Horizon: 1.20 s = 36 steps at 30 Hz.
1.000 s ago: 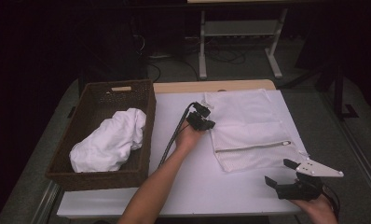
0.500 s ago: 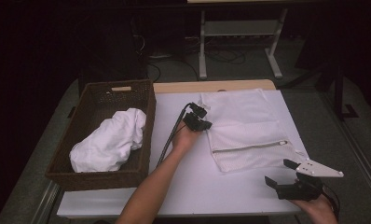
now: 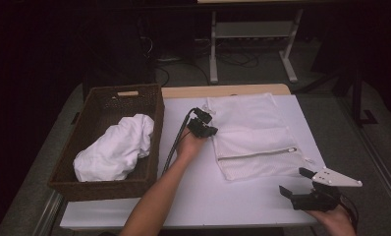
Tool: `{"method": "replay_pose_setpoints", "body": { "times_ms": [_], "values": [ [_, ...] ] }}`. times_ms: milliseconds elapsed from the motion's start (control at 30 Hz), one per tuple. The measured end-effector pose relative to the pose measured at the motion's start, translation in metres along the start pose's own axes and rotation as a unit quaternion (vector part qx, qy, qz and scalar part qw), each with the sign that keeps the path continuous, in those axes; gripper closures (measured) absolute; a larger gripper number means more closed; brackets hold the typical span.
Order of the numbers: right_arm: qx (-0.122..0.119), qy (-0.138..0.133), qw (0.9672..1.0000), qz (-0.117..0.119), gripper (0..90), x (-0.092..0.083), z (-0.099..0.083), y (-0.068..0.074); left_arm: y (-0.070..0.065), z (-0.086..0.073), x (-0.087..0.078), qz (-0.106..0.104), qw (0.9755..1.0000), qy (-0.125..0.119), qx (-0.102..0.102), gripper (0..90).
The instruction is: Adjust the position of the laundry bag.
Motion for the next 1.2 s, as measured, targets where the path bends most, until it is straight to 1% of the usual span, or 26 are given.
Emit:
{"method": "replay_pose_setpoints", "body": {
  "times_ms": [433,467,700,900,1000,1200],
  "values": [
    [0.000,0.000,1.0000,0.000,2.4,0.000,0.000,0.000,0.011,-0.009,-0.007,0.020,0.9997,0.003,-0.010,89.0],
    [0.000,0.001,1.0000,0.000,2.4,0.000,0.000,0.000,0.012,-0.009,-0.007,0.022,0.9997,0.002,-0.013,89.0],
    [0.001,0.000,1.0000,0.000,2.4,0.000,0.000,0.000,0.018,-0.014,-0.012,0.030,0.9993,0.002,-0.021,89.0],
    [0.001,0.002,1.0000,-0.001,2.4,0.000,0.000,0.000,0.023,-0.017,-0.017,0.046,0.9986,0.009,-0.025,89.0],
    [0.000,0.002,1.0000,-0.001,2.4,0.000,0.000,0.000,0.027,-0.019,-0.018,0.053,0.9980,0.008,-0.034,89.0],
    [0.000,0.002,1.0000,-0.001,2.4,0.000,0.000,0.000,0.029,-0.021,-0.019,0.067,0.9970,0.012,-0.036,89.0]
  ]
}}
Point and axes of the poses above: each handheld gripper's, and its own axes: x roughly forward along the jaws, z roughly out of its top, y roughly to its left, the point moved 1 cm from there along x, roughly forward along the jaws, and after that the axes turned 10 degrees about x, right-handed, at the moved point
